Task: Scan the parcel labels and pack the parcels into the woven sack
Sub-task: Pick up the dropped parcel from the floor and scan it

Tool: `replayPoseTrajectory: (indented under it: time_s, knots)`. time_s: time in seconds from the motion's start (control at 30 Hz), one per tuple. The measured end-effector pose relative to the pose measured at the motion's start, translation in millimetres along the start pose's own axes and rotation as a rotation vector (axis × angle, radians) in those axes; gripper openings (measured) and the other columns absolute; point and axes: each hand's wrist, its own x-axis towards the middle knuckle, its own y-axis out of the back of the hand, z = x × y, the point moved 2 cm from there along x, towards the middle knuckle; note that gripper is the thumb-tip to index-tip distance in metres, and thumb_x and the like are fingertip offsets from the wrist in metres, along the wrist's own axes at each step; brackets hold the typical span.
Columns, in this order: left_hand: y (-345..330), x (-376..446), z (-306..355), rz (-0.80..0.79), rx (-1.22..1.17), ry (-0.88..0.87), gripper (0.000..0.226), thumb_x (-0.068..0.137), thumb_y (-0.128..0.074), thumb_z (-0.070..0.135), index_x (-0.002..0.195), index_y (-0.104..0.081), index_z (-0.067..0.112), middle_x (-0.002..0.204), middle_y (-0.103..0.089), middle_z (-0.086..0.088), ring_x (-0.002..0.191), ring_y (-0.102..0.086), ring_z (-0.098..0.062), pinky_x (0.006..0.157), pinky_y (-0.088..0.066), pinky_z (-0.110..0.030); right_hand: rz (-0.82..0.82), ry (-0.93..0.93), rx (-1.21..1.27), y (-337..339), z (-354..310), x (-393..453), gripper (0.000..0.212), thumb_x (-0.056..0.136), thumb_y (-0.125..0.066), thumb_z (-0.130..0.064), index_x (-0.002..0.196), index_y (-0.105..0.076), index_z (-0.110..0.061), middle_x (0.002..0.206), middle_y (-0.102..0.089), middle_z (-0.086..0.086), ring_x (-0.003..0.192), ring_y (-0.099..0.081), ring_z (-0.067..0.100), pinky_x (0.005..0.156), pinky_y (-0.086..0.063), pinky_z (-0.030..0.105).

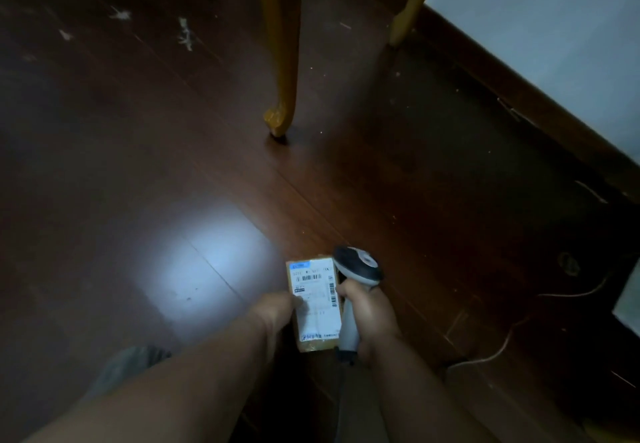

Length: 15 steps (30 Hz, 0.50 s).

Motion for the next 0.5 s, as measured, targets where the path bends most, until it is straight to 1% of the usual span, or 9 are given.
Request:
replayPoseTrajectory:
  time_s: [0.03, 0.1, 0.13, 0.17, 0.23, 0.3, 0.37, 0.43, 0.5]
  knots:
    - [7, -14, 4, -0.02, -0.022, -0.011, 0.028, 0.097, -0.046, -0.007, 0.118, -0.064, -0.002, 0.119, -0.067, -0.024, 0.071, -0.068, -0.025, 0.054, -0.057, -0.033, -0.006, 0.013, -0.003, -3, -7, -14, 0.015, 0.086, -0.065, -0.008, 0.1, -0.068, -0.003, 0.082, -0.075, 0.013, 0.072, -0.072, 0.029, 0.059, -0.052, 0.031]
    - [19, -46, 12, -0.031, -0.061, -0.085, 0.033, 0.096, -0.044, -0.009, 0.12, -0.059, 0.007, 0.109, -0.071, -0.017, 0.081, -0.068, -0.029, 0.062, -0.057, -0.037, -0.022, 0.028, 0.011, -12, -20, -46, 0.016, 0.087, -0.064, -0.006, 0.103, -0.068, -0.004, 0.088, -0.076, 0.014, 0.079, -0.073, 0.031, 0.065, -0.056, 0.034]
    - [25, -63, 18, -0.005, -0.05, -0.143, 0.032, 0.097, -0.046, -0.008, 0.118, -0.056, 0.015, 0.101, -0.07, -0.008, 0.08, -0.067, -0.026, 0.06, -0.055, -0.034, -0.035, 0.033, 0.022, -18, -27, -64, 0.017, 0.087, -0.064, -0.005, 0.104, -0.068, -0.004, 0.091, -0.077, 0.015, 0.082, -0.074, 0.032, 0.069, -0.057, 0.037]
    - [31, -81, 25, 0.02, -0.022, -0.205, 0.032, 0.097, -0.049, -0.005, 0.113, -0.053, 0.022, 0.095, -0.067, 0.0, 0.074, -0.067, -0.02, 0.052, -0.053, -0.029, -0.047, 0.044, 0.031, -22, -33, -83, 0.017, 0.087, -0.063, -0.003, 0.103, -0.069, -0.003, 0.091, -0.077, 0.014, 0.083, -0.074, 0.032, 0.069, -0.057, 0.036]
    - [44, -116, 41, 0.054, 0.027, -0.28, 0.026, 0.098, -0.052, 0.001, 0.102, -0.047, 0.026, 0.094, -0.063, 0.007, 0.066, -0.065, -0.014, 0.043, -0.049, -0.023, -0.068, 0.077, 0.055, -31, -45, -122, 0.017, 0.086, -0.063, -0.001, 0.101, -0.07, -0.003, 0.087, -0.078, 0.012, 0.077, -0.075, 0.028, 0.06, -0.055, 0.031]
    - [61, -151, 56, 0.083, 0.082, -0.324, 0.027, 0.097, -0.055, 0.004, 0.102, -0.043, 0.028, 0.106, -0.062, 0.005, 0.075, -0.066, -0.018, 0.047, -0.052, -0.027, -0.097, 0.103, 0.061, -38, -59, -163, 0.017, 0.084, -0.063, -0.001, 0.098, -0.071, -0.006, 0.083, -0.079, 0.008, 0.074, -0.076, 0.025, 0.058, -0.055, 0.03]
    - [82, -190, 69, 0.115, 0.109, -0.346, 0.035, 0.095, -0.058, 0.005, 0.112, -0.04, 0.031, 0.117, -0.062, 0.001, 0.084, -0.068, -0.023, 0.051, -0.053, -0.029, -0.12, 0.135, 0.05, -41, -78, -204, 0.014, 0.084, -0.064, -0.002, 0.09, -0.074, -0.01, 0.081, -0.079, 0.005, 0.078, -0.076, 0.025, 0.07, -0.059, 0.039]
    - [99, -227, 77, 0.118, 0.068, -0.349, 0.037, 0.094, -0.059, 0.006, 0.122, -0.044, 0.025, 0.116, -0.067, -0.002, 0.083, -0.071, -0.024, 0.053, -0.055, -0.029, -0.164, 0.165, 0.023, -42, -103, -246, 0.014, 0.085, -0.065, -0.005, 0.082, -0.076, -0.013, 0.082, -0.079, 0.004, 0.08, -0.076, 0.023, 0.082, -0.059, 0.048]
    - [114, -266, 85, 0.084, 0.016, -0.346, 0.032, 0.095, -0.061, 0.009, 0.124, -0.053, 0.02, 0.108, -0.074, -0.002, 0.084, -0.075, -0.023, 0.064, -0.059, -0.035, -0.197, 0.192, -0.004, -45, -130, -288, 0.014, 0.083, -0.066, -0.008, 0.079, -0.077, -0.016, 0.082, -0.079, 0.005, 0.08, -0.076, 0.024, 0.084, -0.058, 0.053]
